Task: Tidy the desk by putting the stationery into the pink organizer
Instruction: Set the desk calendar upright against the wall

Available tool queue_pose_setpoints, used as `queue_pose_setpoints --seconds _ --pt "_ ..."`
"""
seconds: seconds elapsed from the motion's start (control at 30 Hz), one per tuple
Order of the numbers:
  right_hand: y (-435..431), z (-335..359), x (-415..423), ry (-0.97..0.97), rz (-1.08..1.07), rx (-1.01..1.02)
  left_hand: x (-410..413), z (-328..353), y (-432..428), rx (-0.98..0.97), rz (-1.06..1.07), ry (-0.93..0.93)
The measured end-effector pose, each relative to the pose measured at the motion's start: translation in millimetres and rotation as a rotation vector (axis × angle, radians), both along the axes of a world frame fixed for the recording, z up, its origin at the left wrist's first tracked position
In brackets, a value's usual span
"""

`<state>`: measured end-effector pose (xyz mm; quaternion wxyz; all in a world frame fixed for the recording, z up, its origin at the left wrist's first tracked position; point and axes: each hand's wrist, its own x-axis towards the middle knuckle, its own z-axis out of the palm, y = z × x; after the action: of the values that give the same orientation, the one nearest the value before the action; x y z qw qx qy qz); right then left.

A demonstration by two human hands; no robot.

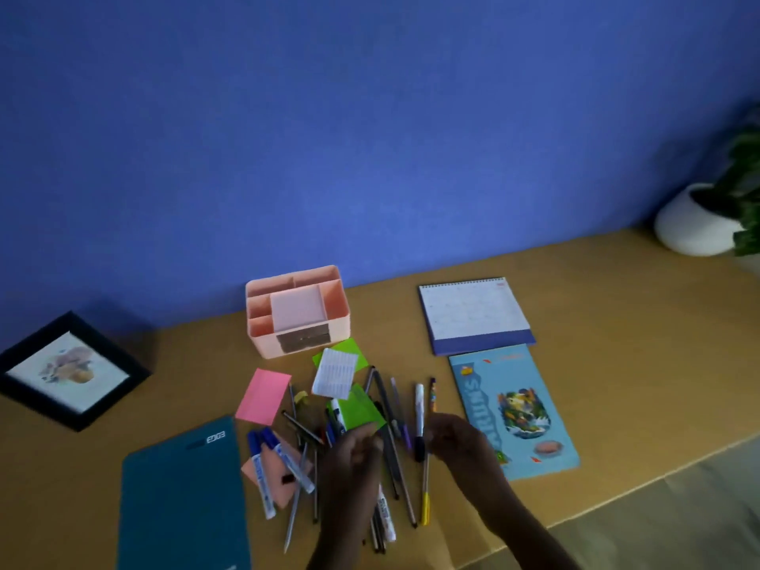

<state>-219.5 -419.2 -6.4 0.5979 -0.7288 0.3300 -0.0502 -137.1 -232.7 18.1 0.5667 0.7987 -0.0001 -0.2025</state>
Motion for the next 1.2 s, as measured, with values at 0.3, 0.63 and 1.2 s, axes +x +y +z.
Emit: queue_pose_setpoints --seconds 0.3,0.63,1.2 --pt "-176 -6 16 0.02 -0.224 -0.142 58 -4 -157 0.01 -0.038 0.002" --pt "-268 -21 66 0.105 -0.243 -0.348 123 -44 -238 0.21 0.004 0.0" --pt "-299 -36 113 0.251 -0.164 -0.329 159 -71 -265 0.239 -0.046 0.012"
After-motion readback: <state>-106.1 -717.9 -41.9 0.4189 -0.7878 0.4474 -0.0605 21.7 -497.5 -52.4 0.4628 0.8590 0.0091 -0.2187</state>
